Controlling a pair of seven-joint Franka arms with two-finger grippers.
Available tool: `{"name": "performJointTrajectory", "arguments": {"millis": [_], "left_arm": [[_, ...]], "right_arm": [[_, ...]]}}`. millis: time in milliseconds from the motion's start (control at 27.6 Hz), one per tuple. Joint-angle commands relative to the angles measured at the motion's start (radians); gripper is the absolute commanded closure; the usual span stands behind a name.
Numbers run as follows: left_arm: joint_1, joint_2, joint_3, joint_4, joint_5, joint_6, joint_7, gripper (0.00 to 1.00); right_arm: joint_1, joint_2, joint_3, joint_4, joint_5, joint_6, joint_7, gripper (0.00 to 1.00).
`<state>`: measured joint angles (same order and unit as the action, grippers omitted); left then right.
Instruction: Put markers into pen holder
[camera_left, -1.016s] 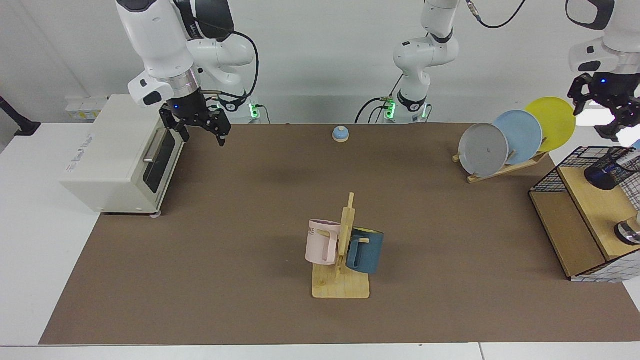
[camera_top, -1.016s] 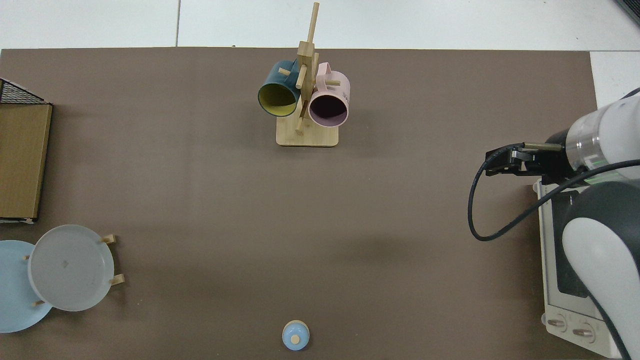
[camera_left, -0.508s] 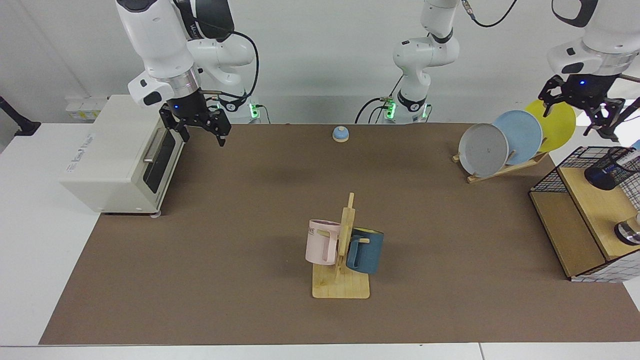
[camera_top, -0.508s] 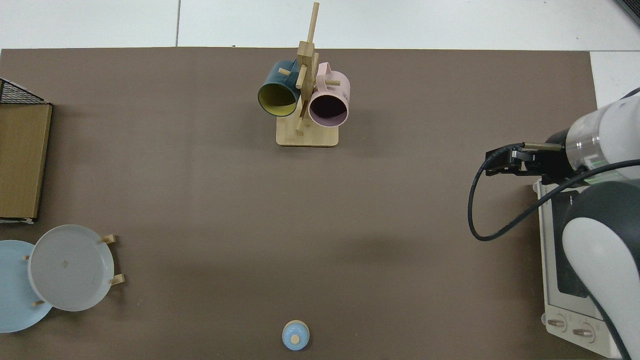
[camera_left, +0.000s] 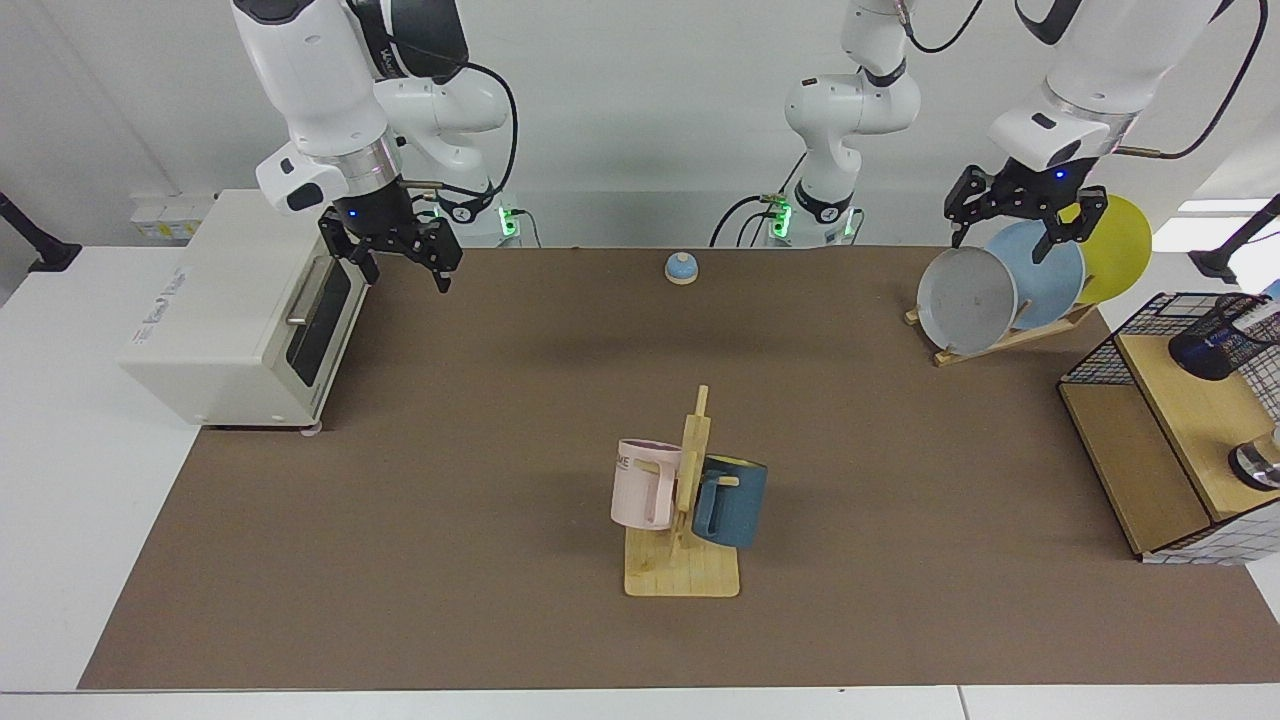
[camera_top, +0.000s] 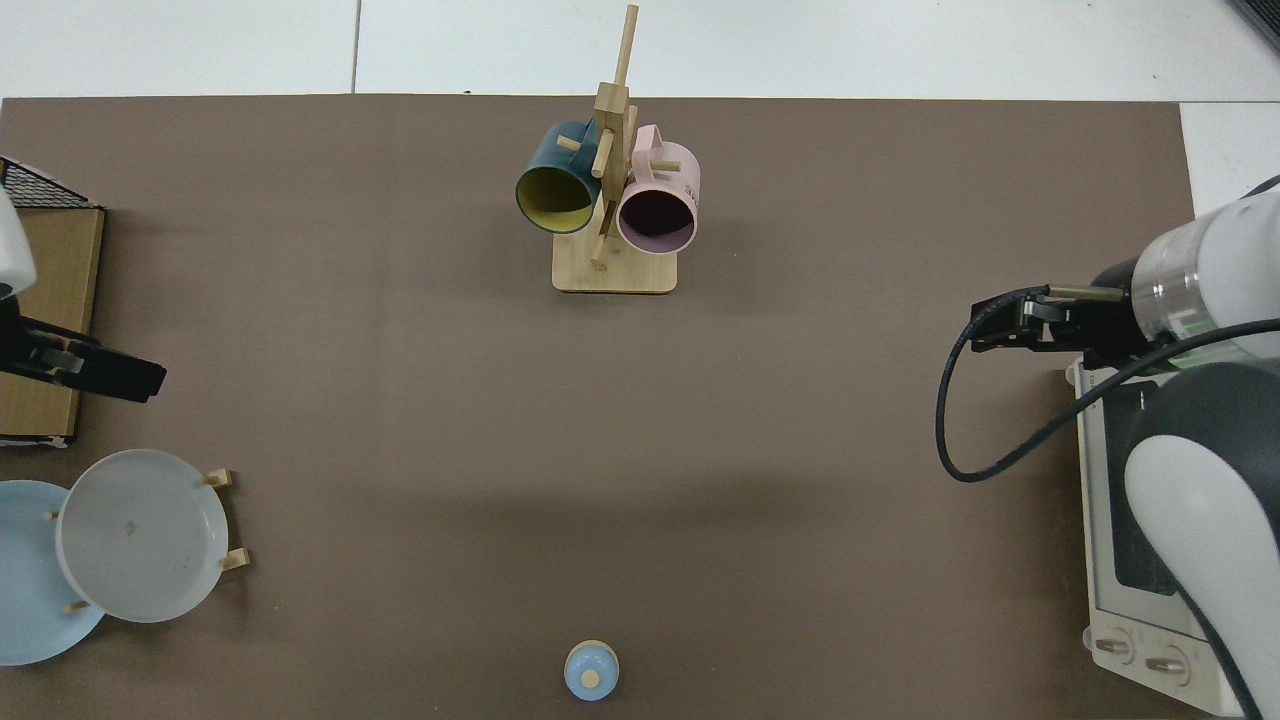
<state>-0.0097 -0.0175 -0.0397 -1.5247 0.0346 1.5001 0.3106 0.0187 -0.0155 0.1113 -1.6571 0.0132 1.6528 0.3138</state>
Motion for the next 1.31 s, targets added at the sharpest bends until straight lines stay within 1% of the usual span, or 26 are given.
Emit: {"name": "performJointTrajectory", "arguments": {"millis": [0, 181, 435, 544, 690, 1270], "left_arm": [[-0.001, -0.005, 0.008, -0.002, -0.035, 0.006, -0.024, 0.0], [-0.001, 0.004, 0.008, 0.018, -0.044, -0.004, -0.031, 0.0], [-0.001, 0.071, 0.014, 0.123, -0.042, -0.04, -0.033, 0.0], [-0.001, 0.079, 0.018, 0.127, -0.042, -0.04, -0.038, 0.0], [0.005, 0.082, 0.011, 0.133, -0.044, -0.043, -0.096, 0.0], [0.002, 0.062, 0.009, 0.12, -0.028, -0.041, -0.087, 0.0]], "right_arm": [[-0.01, -0.001, 0.007, 0.007, 0.013, -0.004, 0.013, 0.0], [-0.01, -0.001, 0.007, 0.007, 0.013, -0.004, 0.013, 0.0], [-0.01, -0.001, 0.007, 0.007, 0.013, -0.004, 0.013, 0.0], [-0.01, -0.001, 0.007, 0.006, 0.013, -0.004, 0.013, 0.0], [-0.01, -0.001, 0.007, 0.007, 0.013, -0.004, 0.013, 0.0], [-0.01, -0.001, 0.007, 0.007, 0.013, -0.004, 0.013, 0.0]]}}
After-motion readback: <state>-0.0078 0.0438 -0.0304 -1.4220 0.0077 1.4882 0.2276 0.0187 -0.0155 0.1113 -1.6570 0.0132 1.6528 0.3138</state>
